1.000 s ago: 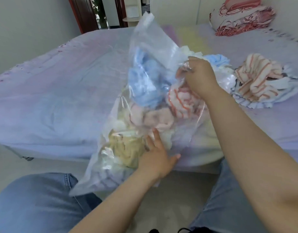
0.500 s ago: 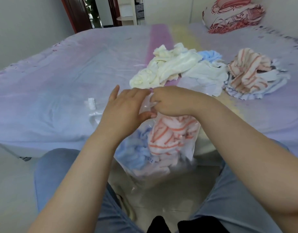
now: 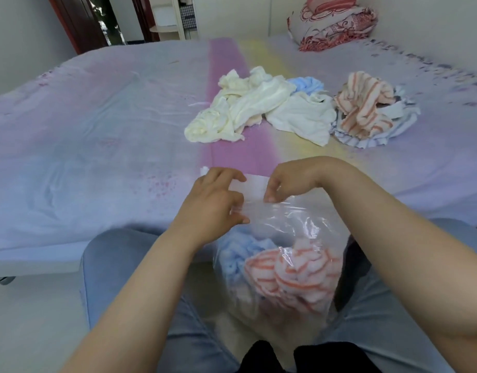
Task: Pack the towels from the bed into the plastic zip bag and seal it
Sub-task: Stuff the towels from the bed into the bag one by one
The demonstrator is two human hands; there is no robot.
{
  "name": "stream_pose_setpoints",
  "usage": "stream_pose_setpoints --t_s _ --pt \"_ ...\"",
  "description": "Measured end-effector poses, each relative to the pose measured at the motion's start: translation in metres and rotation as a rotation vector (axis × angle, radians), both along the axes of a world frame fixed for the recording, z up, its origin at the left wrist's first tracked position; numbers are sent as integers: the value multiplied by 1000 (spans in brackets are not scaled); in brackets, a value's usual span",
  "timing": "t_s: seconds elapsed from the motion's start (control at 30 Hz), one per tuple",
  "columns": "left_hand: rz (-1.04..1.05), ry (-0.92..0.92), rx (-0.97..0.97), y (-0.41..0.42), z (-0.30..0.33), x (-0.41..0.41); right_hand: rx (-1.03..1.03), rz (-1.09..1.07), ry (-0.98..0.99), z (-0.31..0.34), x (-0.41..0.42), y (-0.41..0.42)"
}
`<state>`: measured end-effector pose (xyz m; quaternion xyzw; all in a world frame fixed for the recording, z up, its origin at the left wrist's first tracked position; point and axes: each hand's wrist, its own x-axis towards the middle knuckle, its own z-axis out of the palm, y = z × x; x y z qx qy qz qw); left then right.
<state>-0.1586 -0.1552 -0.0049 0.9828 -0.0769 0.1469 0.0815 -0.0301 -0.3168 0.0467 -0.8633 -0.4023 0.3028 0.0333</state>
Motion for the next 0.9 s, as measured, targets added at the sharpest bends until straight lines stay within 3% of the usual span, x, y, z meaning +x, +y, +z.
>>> stream_pose_setpoints --t_s 0.13,0.23,0.33,0.47,0.63,0.67,0.73,0.8,0.83,0.9 --pt "36 238 -52 11 -11 -9 -8 -113 -102 -32 19 0" --pt "3 329 -64 12 0 -19 179 -142 -177 -38 29 10" --pt "-101 549 -147 8 10 -24 318 -92 -225 -40 38 28" --pt "-143 802 -107 6 4 -10 80 -4 -176 -56 47 48" --pt "-182 851 -455 24 16 3 194 -43 -257 -64 60 57" --pt "-136 757 -551 29 18 6 187 -31 -257 -65 61 59" --pt "43 396 -691 43 15 17 161 -2 -237 -68 64 61" --pt "196 119 -524 57 10 32 160 14 -205 -70 67 63" --pt "215 160 -412 65 7 38 163 15 -187 -70 67 64" --pt "162 506 -346 78 0 49 137 15 -141 -70 69 68"
